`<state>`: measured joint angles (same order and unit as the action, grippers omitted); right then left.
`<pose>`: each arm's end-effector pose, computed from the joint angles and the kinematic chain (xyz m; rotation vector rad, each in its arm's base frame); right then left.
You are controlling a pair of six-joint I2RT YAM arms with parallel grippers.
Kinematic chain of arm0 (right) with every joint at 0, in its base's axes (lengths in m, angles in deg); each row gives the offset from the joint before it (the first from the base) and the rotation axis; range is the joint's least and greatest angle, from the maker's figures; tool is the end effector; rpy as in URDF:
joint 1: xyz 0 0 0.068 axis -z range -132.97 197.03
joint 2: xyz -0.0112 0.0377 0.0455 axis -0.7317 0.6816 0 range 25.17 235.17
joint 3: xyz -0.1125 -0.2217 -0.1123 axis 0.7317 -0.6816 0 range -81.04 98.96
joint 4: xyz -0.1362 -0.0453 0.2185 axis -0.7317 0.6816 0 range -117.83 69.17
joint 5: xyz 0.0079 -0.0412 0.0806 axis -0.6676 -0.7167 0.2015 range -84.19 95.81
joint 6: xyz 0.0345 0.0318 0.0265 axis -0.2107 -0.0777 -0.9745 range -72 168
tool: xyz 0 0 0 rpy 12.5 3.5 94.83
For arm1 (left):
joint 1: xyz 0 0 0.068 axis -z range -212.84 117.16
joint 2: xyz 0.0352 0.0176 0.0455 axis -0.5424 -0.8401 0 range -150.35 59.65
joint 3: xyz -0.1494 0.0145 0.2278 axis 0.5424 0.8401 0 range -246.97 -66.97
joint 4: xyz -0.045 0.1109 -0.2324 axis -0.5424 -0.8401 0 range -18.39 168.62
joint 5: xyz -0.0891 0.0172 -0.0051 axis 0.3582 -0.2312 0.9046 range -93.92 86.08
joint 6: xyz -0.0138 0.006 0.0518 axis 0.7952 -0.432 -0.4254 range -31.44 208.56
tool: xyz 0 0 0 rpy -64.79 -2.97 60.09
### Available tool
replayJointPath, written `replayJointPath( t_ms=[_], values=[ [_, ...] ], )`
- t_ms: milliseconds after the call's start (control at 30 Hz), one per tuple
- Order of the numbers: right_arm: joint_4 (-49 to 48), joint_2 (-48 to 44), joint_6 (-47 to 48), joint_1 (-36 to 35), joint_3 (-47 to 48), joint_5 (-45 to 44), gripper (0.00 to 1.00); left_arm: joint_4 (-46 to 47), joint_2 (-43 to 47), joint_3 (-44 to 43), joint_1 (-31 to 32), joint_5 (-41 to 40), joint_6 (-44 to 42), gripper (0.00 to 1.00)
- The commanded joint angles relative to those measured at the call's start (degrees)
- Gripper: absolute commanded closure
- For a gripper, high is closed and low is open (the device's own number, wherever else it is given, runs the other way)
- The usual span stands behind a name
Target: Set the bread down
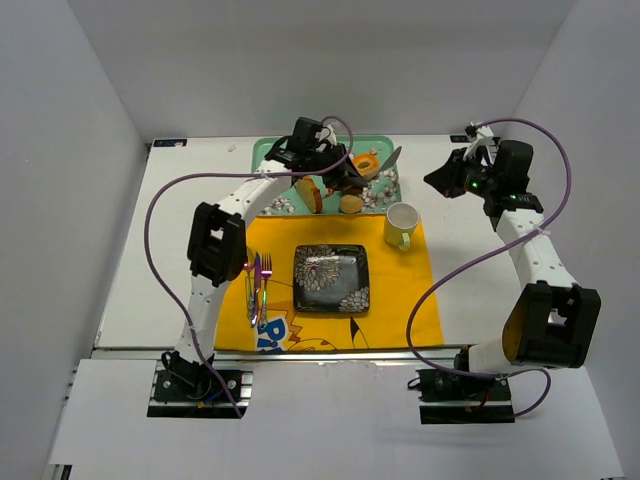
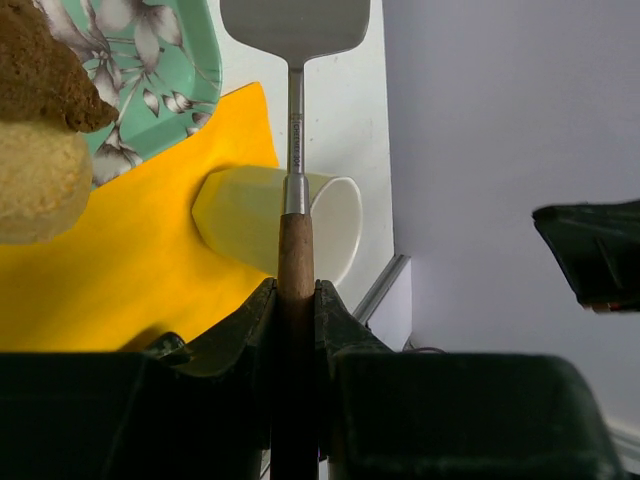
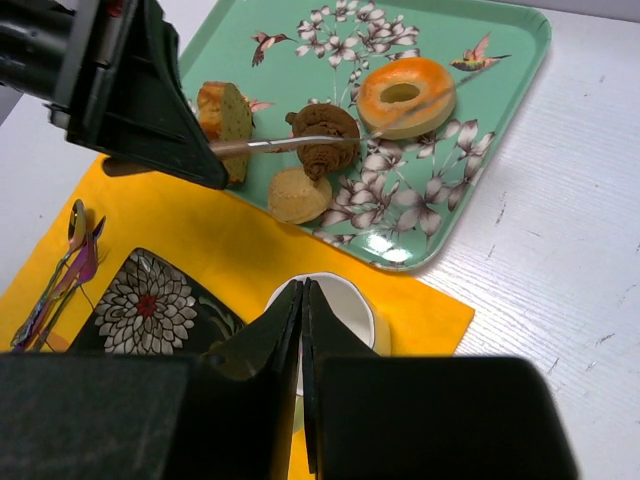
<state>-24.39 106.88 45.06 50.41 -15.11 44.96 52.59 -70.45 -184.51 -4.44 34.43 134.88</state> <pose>0.3305 0.0030 0.3324 -0.3587 1.8433 0.6427 0.4484 -0.2678 0.2572 0.0239 2.4845 -1.3930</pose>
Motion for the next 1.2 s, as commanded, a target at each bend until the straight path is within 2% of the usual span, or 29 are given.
replayJointPath(
  t_ms=[0,467,900,1167],
  values=[
    [-0.63,-1.20,-0.75,0.23,-0.54,0.92,0.93,-1.49,-1.37,-4.45,1.21,-0.90,0.43,1.00],
    [-0.63,-0.50,-0.84,0.58,-0.72,1.19,0.93,0.45,-6.48,-4.90,2.27,-6.00,2.80,1.00],
    [-0.98,-0.50,-1.54,0.93,-0.89,1.45,0.94,-1.75,-5.25,-4.90,2.27,-12.06,5.00,1.00],
    [-1.16,-0.94,-1.72,1.11,-1.33,1.71,0.94,0.97,-3.05,-4.72,1.92,-14.44,7.29,1.00]
  ],
)
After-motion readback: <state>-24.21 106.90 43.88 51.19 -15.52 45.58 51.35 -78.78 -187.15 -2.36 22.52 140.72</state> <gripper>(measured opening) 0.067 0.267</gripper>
